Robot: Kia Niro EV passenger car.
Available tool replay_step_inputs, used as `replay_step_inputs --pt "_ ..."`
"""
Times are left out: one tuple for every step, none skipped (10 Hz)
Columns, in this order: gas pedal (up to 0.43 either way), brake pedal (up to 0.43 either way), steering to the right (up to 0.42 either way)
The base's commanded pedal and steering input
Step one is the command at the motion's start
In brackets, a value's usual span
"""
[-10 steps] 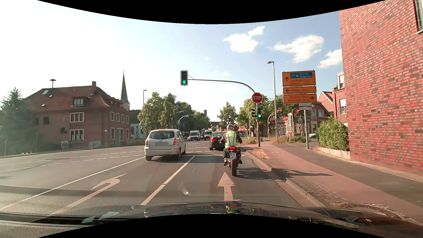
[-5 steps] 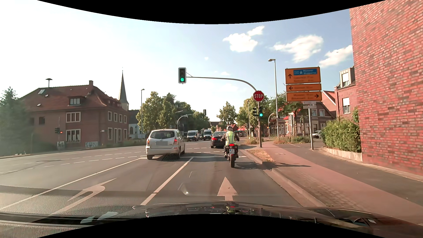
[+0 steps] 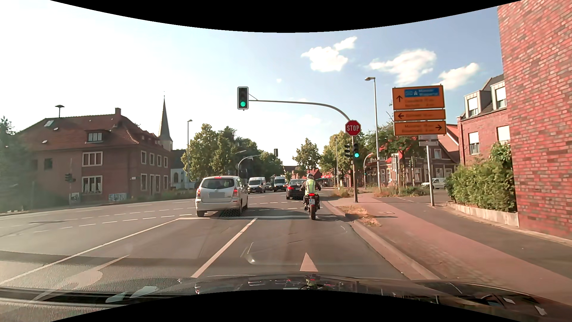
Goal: Follow the waypoints while adhering to traffic rules and regulations
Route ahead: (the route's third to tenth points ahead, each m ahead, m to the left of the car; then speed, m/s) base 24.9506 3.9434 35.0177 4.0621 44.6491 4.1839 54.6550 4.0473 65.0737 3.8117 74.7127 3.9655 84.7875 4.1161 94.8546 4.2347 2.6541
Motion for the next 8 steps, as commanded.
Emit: replay_step_inputs --pt "0.287 0.0 0.008" --pt "0.299 0.0 0.008" --pt "0.299 0.0 0.007" --pt "0.299 0.0 0.007" --pt "0.311 0.0 0.008" --pt "0.311 0.0 0.007" --pt "0.319 0.0 0.007" --pt "0.319 0.0 0.007"
